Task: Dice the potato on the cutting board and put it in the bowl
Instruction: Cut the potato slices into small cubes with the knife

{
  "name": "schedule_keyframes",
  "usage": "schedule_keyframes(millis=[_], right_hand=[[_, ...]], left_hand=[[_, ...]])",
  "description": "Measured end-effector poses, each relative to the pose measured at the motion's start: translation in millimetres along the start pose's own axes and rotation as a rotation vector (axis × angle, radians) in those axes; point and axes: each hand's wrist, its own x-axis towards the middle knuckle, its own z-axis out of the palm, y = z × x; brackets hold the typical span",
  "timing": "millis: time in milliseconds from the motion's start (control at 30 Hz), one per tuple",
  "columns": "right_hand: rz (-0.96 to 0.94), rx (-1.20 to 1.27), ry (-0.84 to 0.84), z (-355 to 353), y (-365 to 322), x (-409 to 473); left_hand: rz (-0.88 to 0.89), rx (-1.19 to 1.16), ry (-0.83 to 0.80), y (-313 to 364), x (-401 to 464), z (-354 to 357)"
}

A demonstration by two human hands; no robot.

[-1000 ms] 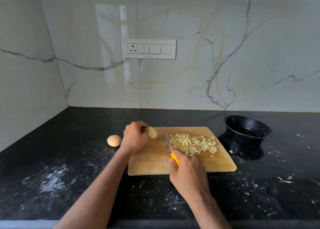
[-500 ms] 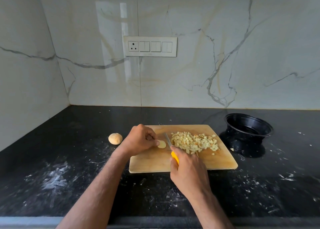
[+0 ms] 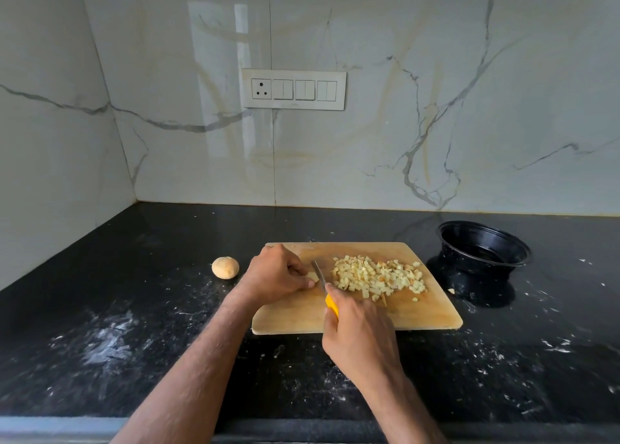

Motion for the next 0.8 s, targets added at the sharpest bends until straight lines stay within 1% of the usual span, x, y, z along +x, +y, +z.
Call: schedule_keyframes(millis=[133, 333, 600, 800], right_hand=[[-0.02, -0.041, -0.017, 1, -5, 2], [-0.057, -0.032, -0.048, 3, -6, 8], [-0.026, 0.035, -0.089, -5, -4, -8], [-0.016, 0.08, -0.095, -17, 7, -28]], left_hand=[[-0.004, -0.011, -0.009, -1, 2, 3], [-0.049, 0.025, 0.017, -2, 6, 8], [-0.081, 0.08, 0.038, -3, 7, 12], [0.044, 0.043, -0.046, -3, 2, 13]])
